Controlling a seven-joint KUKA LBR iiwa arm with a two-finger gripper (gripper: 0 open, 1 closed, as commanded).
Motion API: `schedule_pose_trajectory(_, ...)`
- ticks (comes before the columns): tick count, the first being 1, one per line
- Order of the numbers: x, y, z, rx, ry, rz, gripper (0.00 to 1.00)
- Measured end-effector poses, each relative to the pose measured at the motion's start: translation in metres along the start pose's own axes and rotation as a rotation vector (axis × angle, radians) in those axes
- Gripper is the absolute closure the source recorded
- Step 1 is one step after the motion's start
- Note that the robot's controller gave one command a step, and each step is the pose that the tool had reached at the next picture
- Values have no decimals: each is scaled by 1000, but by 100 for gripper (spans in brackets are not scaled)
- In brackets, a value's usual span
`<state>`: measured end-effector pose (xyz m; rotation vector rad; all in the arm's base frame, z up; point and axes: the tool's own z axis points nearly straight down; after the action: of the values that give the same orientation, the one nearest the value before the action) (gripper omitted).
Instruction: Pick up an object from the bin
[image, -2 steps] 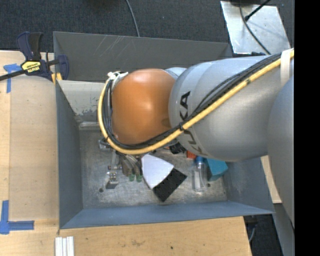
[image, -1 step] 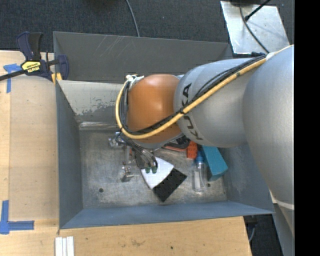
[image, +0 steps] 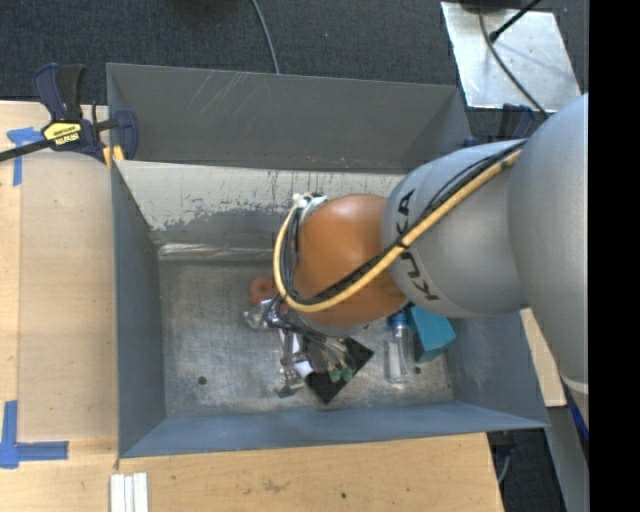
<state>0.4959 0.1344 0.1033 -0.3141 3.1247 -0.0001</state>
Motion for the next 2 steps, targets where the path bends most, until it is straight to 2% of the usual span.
schedule_pose_trajectory(1,-39,-49,-13,-1,1,114,0)
schedule_pose_trajectory(2,-69,-47,16,-3,-5,57,0)
